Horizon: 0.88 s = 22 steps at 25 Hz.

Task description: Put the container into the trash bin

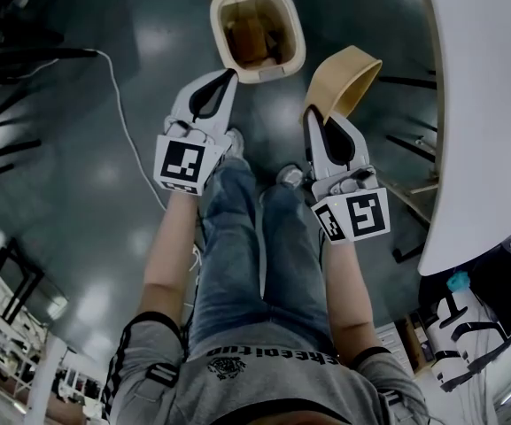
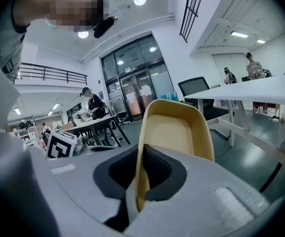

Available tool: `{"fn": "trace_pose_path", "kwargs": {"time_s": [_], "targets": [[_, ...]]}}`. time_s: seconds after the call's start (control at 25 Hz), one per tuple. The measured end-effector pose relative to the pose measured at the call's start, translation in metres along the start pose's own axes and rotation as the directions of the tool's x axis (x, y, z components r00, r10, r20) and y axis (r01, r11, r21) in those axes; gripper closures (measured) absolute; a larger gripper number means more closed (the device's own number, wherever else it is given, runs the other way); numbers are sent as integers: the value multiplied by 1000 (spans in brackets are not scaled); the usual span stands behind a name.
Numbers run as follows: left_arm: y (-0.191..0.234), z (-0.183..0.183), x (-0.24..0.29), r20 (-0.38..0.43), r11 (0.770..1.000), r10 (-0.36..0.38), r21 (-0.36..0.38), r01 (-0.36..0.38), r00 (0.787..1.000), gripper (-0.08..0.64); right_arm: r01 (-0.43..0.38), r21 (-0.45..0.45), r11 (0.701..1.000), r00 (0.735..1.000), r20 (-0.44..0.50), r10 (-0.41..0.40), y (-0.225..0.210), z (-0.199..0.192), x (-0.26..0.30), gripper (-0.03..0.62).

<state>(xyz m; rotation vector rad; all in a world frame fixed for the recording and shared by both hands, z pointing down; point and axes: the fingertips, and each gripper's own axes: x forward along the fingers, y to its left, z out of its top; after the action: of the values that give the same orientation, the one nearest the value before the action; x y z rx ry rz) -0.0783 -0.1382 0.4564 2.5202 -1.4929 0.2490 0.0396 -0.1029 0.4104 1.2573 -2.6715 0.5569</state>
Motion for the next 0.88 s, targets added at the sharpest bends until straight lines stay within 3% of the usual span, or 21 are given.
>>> {"fn": "trace_pose_path", "kwargs": {"time_s": [0.36, 0.88], "targets": [[1, 38, -27, 135, 1000, 16, -18, -14, 991, 557, -45, -19, 999, 999, -5, 45, 12, 2, 9, 576], [11, 52, -64, 202, 999, 45, -35, -39, 978, 546, -98, -57, 994, 994, -42, 96, 19, -7, 37, 576]]}}
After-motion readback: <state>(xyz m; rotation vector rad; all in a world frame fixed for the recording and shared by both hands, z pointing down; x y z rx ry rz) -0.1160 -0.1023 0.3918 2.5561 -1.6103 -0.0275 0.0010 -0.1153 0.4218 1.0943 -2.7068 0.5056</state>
